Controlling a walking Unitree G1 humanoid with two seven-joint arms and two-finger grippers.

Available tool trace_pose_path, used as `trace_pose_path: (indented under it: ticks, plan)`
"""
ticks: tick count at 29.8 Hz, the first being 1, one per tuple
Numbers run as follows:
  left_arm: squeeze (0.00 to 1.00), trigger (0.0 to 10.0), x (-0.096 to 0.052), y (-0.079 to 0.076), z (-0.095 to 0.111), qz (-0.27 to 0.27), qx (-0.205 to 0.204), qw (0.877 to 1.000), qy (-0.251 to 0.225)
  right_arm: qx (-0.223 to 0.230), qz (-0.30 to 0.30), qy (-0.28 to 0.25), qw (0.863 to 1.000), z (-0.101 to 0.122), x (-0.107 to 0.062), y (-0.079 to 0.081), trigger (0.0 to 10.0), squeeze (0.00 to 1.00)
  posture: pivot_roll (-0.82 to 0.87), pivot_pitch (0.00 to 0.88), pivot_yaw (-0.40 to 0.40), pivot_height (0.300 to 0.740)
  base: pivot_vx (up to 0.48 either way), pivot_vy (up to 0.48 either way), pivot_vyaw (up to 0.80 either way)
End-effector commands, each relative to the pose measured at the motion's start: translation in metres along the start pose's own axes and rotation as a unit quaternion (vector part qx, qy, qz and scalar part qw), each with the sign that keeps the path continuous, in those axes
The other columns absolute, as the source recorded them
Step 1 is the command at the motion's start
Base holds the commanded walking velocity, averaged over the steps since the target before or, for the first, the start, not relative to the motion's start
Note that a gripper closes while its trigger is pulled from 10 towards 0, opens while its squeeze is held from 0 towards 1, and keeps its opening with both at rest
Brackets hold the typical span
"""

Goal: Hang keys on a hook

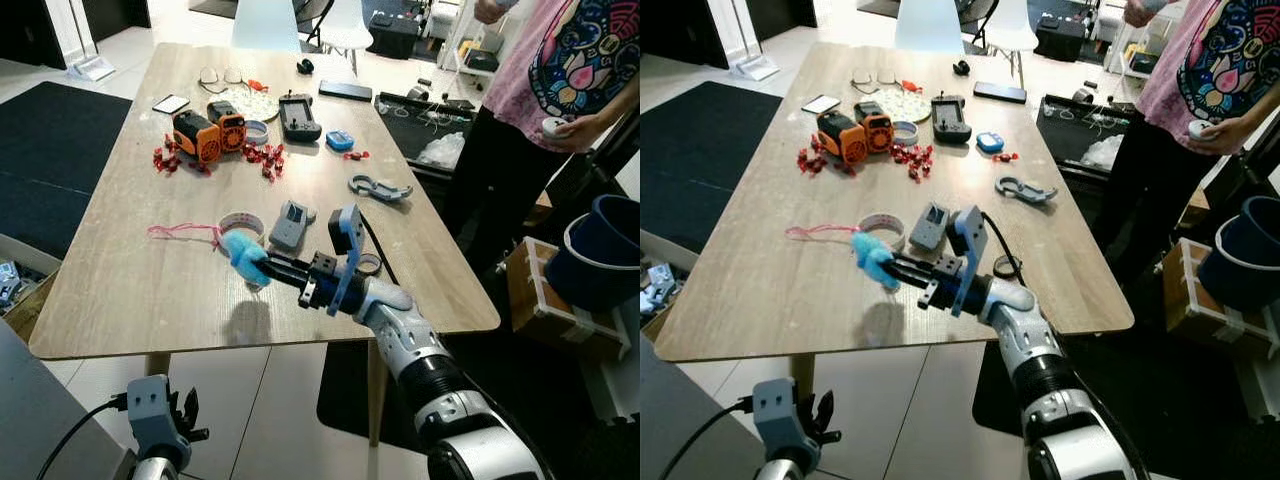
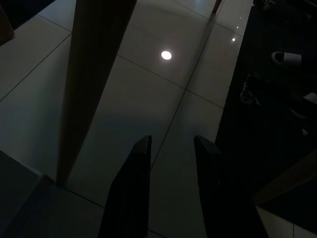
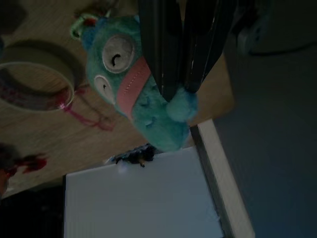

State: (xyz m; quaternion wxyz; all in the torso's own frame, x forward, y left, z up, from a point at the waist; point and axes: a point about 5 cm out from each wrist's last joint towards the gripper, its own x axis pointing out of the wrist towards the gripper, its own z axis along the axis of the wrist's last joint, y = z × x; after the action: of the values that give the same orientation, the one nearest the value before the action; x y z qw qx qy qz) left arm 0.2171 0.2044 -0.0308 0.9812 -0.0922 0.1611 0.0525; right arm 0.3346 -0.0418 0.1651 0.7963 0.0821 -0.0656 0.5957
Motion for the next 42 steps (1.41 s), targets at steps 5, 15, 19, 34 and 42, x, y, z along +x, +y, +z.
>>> trace_pose_path:
  ticks: [5, 15, 19, 34, 42]
  plan:
    - [0.00, 10.0, -0.003, -0.007, -0.007, -0.012, -0.007, 1.000, 0.008, -0.015, 0.010, 0.032, 0.999, -0.006, -0.013, 0.005, 0.0, 0.00, 0.07, 0.041, -0.089, 0.740, 0.000, 0.000, 0.00]
    - [0.00, 10.0, -0.003, -0.008, -0.006, -0.017, -0.007, 1.000, 0.007, -0.045, -0.027, 0.117, 0.992, -0.016, -0.048, -0.003, 0.0, 0.00, 0.07, 0.057, -0.087, 0.740, 0.000, 0.000, 0.00]
    - [0.00, 10.0, -0.004, -0.008, -0.008, -0.019, -0.007, 1.000, 0.008, -0.055, -0.058, 0.134, 0.988, -0.014, -0.062, -0.011, 0.0, 0.00, 0.07, 0.061, -0.086, 0.740, 0.000, 0.000, 0.00]
    - [0.00, 10.0, -0.005, -0.009, -0.009, -0.020, -0.007, 1.000, 0.009, -0.107, -0.181, 0.132, 0.969, -0.003, -0.074, -0.037, 0.0, 0.00, 0.07, 0.069, -0.085, 0.740, 0.000, 0.000, 0.00]
    - [0.00, 10.0, -0.004, -0.009, -0.008, -0.021, -0.005, 1.000, 0.009, -0.125, -0.249, 0.089, 0.956, 0.013, -0.062, -0.052, 0.0, 0.00, 0.06, 0.066, -0.078, 0.740, 0.000, 0.000, 0.00]
